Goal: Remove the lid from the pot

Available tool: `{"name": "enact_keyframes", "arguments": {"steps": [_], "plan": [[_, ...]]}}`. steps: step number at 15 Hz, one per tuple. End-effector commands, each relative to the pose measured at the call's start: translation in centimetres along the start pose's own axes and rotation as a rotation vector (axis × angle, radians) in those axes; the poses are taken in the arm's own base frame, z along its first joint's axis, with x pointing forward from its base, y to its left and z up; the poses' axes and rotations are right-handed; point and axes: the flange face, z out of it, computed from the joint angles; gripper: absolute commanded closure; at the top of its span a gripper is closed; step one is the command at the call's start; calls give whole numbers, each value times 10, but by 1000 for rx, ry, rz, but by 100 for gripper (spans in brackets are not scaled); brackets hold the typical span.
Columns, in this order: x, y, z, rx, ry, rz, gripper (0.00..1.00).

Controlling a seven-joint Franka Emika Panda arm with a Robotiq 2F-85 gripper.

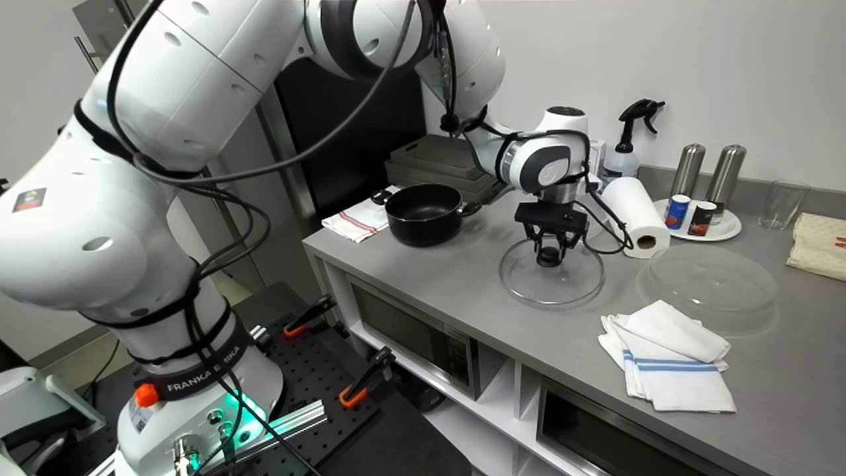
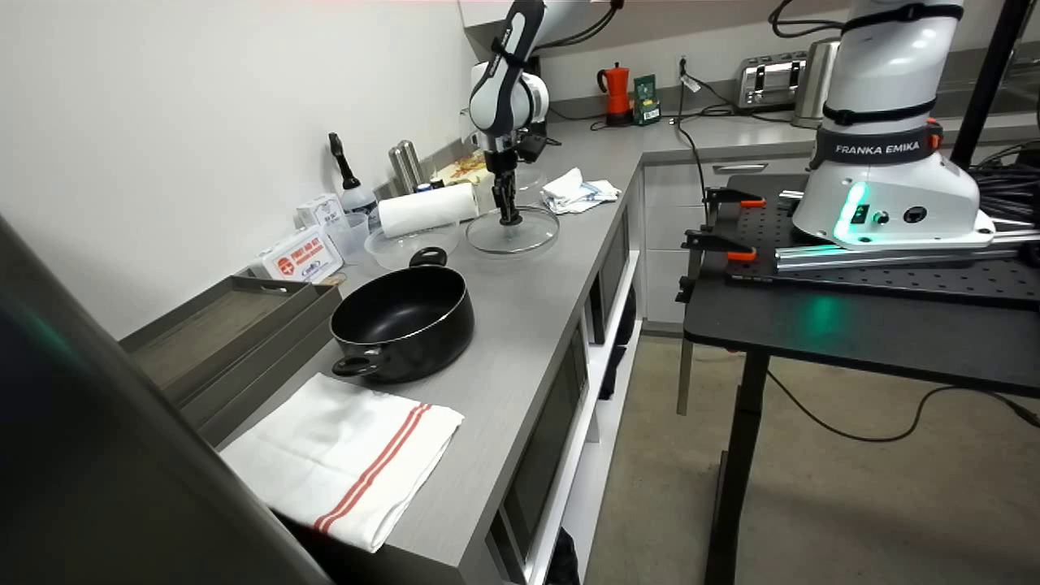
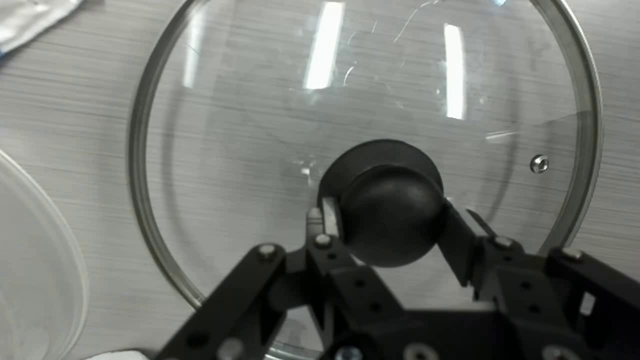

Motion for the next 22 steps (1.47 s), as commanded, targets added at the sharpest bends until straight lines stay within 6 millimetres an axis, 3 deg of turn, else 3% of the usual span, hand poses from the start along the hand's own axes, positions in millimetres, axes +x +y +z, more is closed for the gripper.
{"name": "enact_keyframes", "arguments": {"steps": [1,6,13,16,22], "plan": [[15,18,-18,-27,5,36,75],[26,38,-32,-26,-16,84,75],[43,50,-40,6,-60,129,75],[48,53,-32,15,-85,141,75],[46,49,7,50,-135,149,75]]}}
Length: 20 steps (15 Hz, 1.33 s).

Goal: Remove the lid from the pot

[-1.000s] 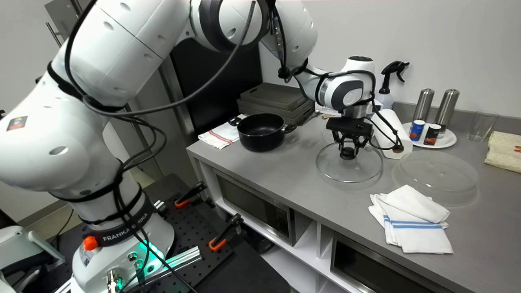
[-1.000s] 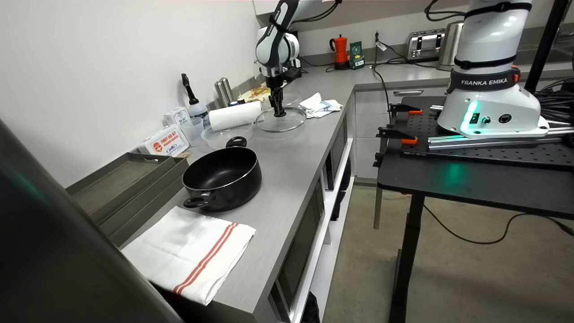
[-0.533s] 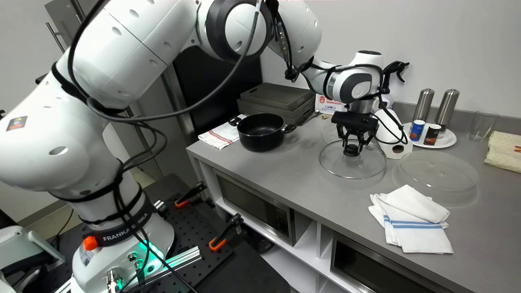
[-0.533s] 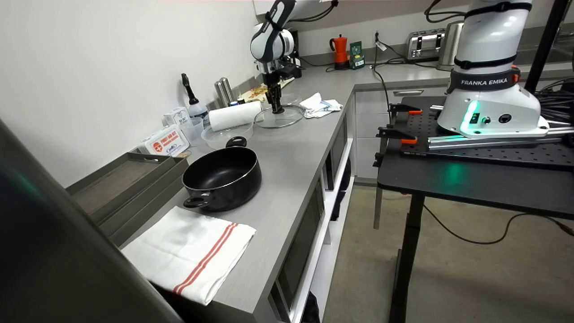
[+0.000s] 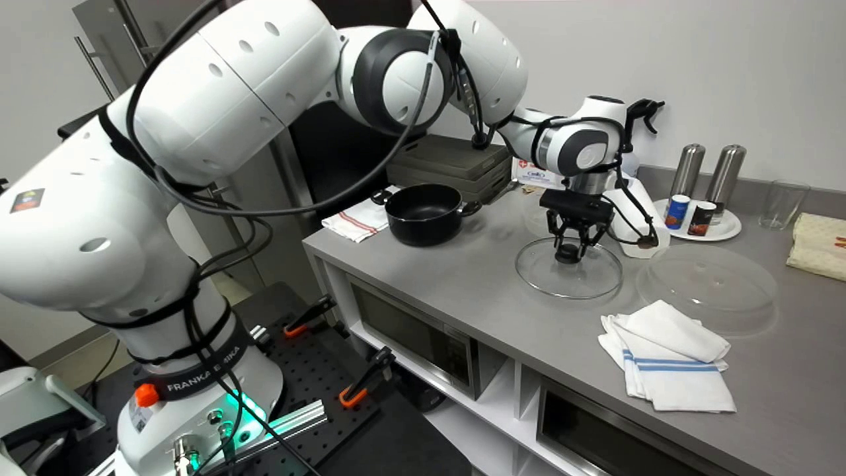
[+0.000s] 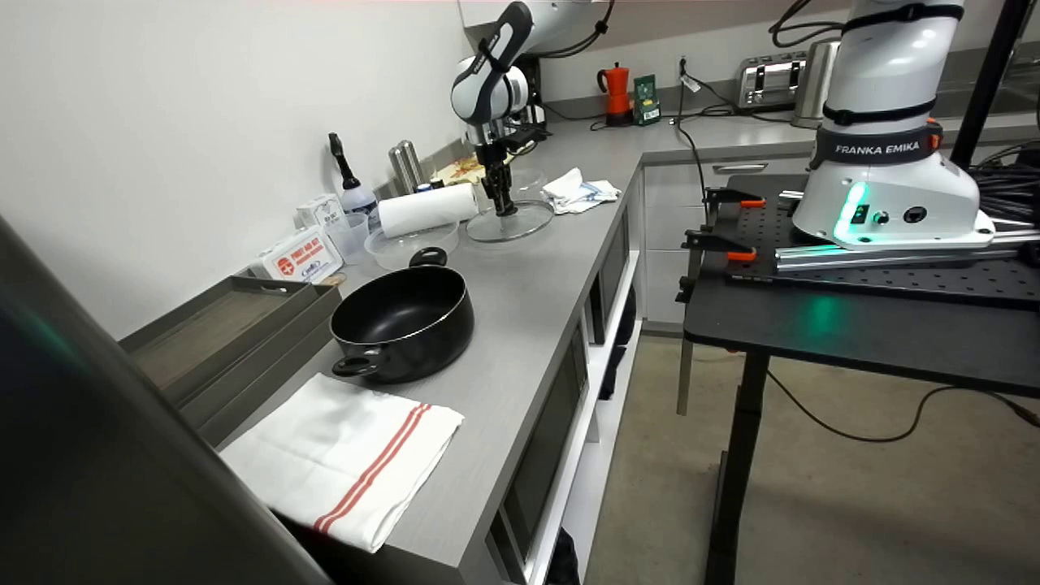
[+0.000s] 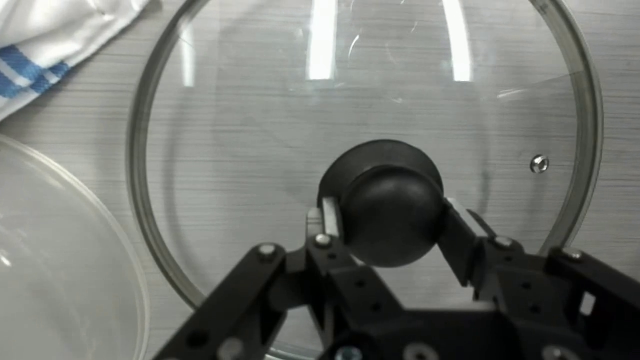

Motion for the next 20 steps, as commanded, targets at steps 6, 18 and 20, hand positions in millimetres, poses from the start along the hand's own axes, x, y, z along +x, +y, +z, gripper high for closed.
{"name": "enact_keyframes", "arguments": {"steps": [6,18,20], "plan": [[11,4,29,26,-32,29,75],[16,19,29,29,-32,76,75],[17,20,30,29,-30,81,75]]}}
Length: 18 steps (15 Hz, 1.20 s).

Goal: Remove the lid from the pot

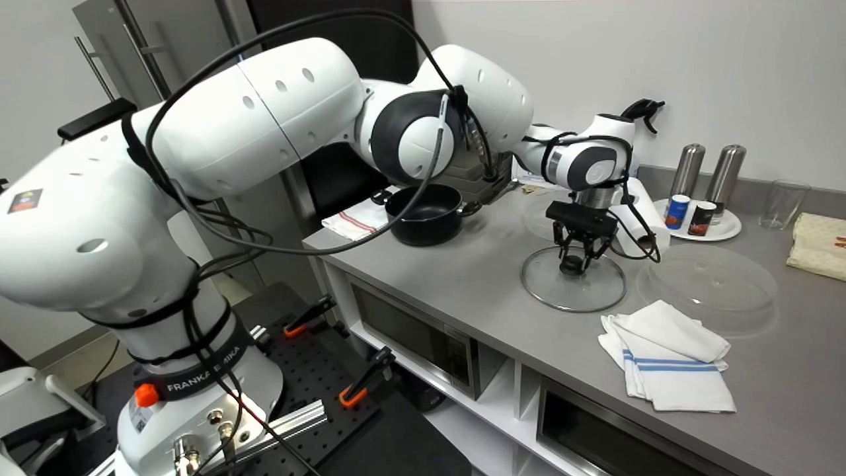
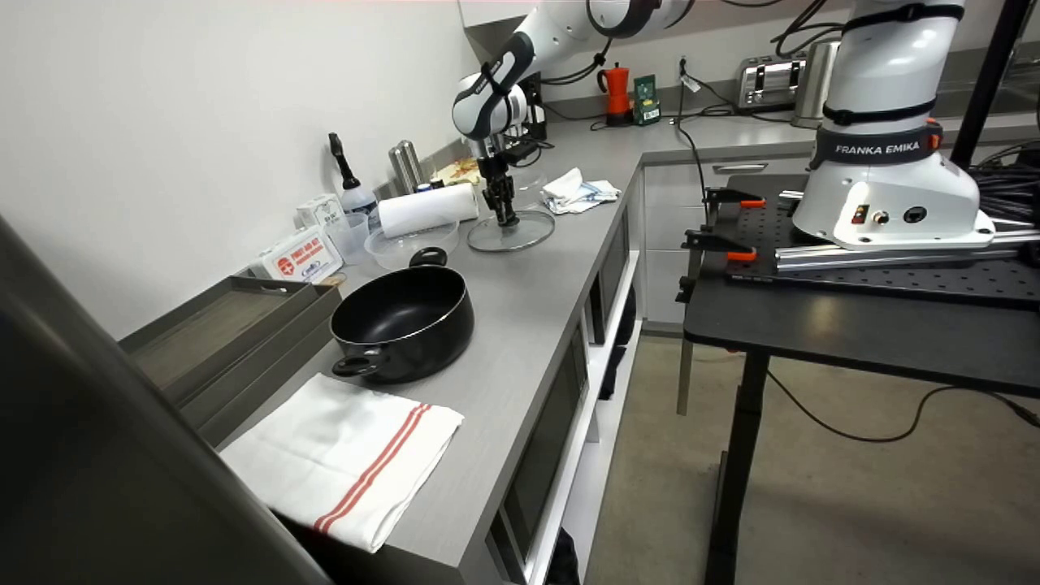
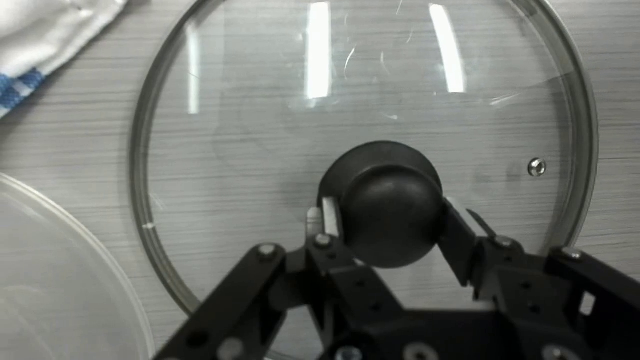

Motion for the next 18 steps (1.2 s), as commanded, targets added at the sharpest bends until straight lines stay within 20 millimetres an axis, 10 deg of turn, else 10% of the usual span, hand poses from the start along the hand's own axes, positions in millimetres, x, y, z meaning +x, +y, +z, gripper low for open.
{"name": "enact_keyframes", "arguments": {"steps": [1,3,7,18], "plan": [[5,3,-3,15,-1,24,74],[6,3,-2,17,1,28,34],[7,4,-4,20,2,31,3],[17,-38,-50,69,75,-86,0]]}}
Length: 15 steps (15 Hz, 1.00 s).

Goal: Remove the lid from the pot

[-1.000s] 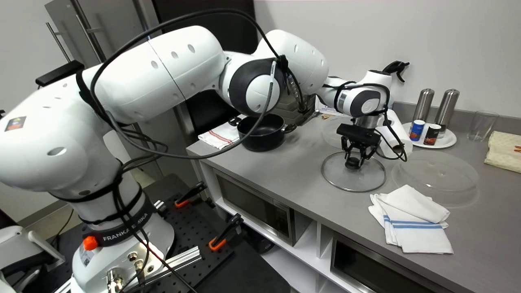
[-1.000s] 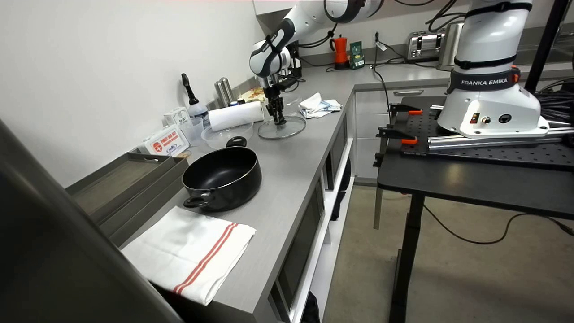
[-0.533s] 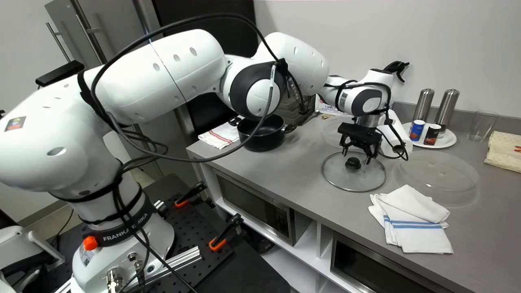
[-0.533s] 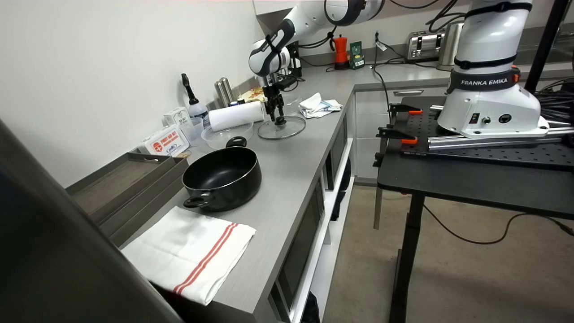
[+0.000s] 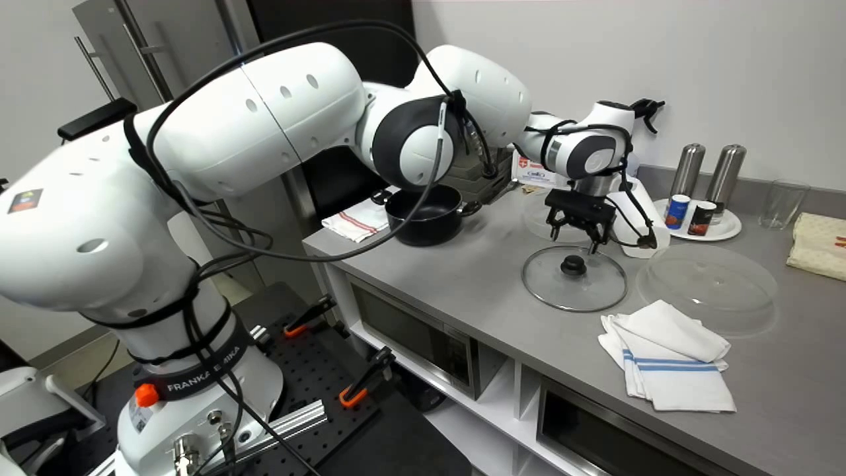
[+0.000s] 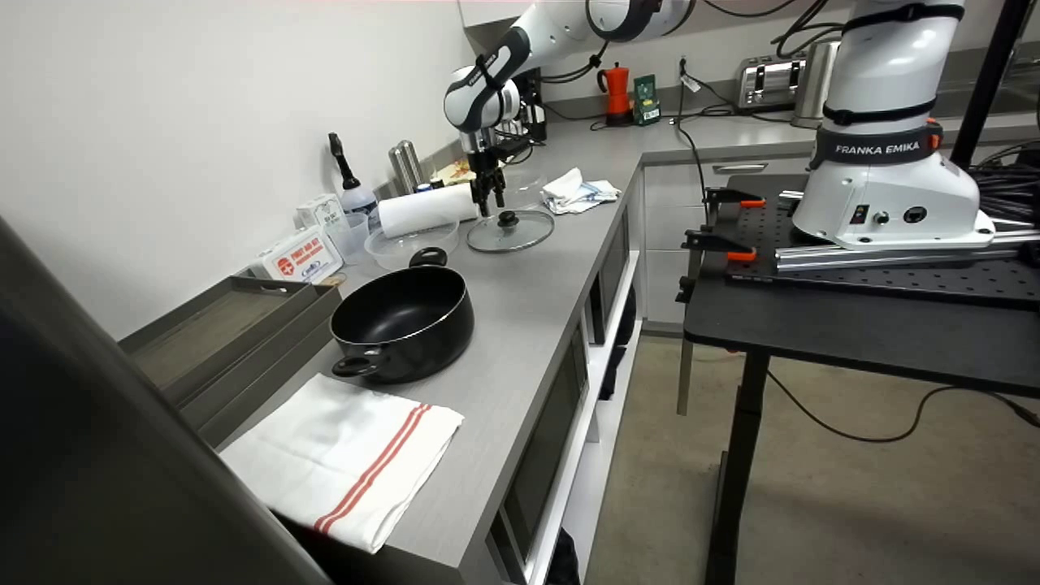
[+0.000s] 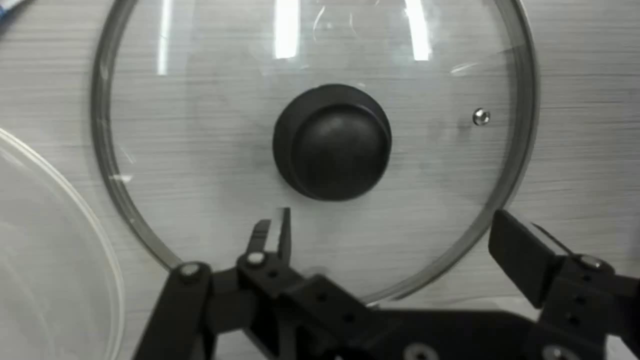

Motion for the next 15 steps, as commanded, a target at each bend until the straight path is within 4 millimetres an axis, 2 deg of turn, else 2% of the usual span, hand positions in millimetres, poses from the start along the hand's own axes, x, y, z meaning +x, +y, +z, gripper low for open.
{"name": "enact_keyframes", "arguments": {"steps": [1,5,9,12,13,15], "plan": [[3,-31,-38,40,40,-89,0],[-1,-53,-79,42,102,-180,0],[-17,-67,-109,43,113,-250,0],[-38,-77,-121,52,86,-324,0],[-14,-68,-111,29,90,-279,0],[-24,-72,-116,33,76,-304,0]]}}
